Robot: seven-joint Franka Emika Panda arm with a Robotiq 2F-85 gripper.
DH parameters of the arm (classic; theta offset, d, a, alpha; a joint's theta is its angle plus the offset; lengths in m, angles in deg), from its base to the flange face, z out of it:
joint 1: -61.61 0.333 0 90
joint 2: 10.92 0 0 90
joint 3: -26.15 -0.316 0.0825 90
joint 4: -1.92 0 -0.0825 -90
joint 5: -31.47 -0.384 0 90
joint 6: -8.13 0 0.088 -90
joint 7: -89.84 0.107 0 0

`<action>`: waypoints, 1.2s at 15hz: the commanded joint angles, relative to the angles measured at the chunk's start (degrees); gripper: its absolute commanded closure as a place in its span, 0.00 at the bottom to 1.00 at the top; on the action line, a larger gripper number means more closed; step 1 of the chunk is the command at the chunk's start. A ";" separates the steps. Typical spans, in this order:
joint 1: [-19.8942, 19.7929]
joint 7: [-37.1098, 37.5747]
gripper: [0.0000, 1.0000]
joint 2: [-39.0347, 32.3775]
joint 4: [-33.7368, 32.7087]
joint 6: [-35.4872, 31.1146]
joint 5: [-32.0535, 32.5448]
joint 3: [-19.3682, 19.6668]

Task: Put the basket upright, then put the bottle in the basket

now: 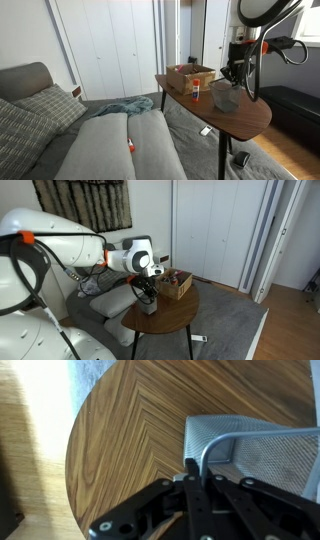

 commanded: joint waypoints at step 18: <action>3.95 -1.25 0.00 -8.11 -12.88 -0.75 -4.25 -5.27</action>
